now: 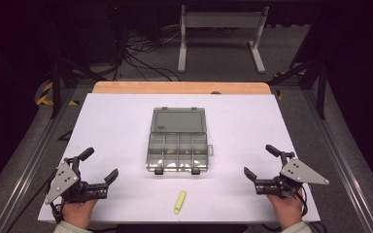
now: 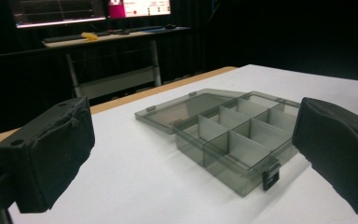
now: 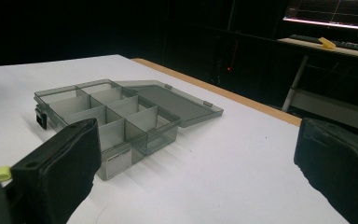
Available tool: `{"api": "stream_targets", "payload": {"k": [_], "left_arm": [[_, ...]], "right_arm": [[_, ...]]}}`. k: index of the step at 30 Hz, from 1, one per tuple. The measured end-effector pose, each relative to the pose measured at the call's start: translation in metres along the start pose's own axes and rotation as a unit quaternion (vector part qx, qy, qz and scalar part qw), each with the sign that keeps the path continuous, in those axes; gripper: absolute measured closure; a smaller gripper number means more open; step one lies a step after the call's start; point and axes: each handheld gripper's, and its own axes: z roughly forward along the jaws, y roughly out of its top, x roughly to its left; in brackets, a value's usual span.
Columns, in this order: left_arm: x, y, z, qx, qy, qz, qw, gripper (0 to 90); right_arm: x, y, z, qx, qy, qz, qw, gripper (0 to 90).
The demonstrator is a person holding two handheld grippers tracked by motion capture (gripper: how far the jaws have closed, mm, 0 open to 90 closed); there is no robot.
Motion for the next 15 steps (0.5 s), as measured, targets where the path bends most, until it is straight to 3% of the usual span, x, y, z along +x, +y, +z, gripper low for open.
{"api": "stream_targets", "payload": {"k": [8, 15], "left_arm": [[0.0008, 0.0052, 0.0027, 0.018, -0.021, -0.025, 0.9993, 0.0], [-0.0005, 0.0076, 0.0033, 0.024, -0.025, -0.028, 0.9990, 0.0]], "right_arm": [[-0.0006, -0.0016, 0.0009, 0.003, 0.003, 0.003, 1.0000, 1.6], [0.0003, -0.0017, 0.0009, 0.006, 0.005, 0.006, 1.0000, 1.6]]}}
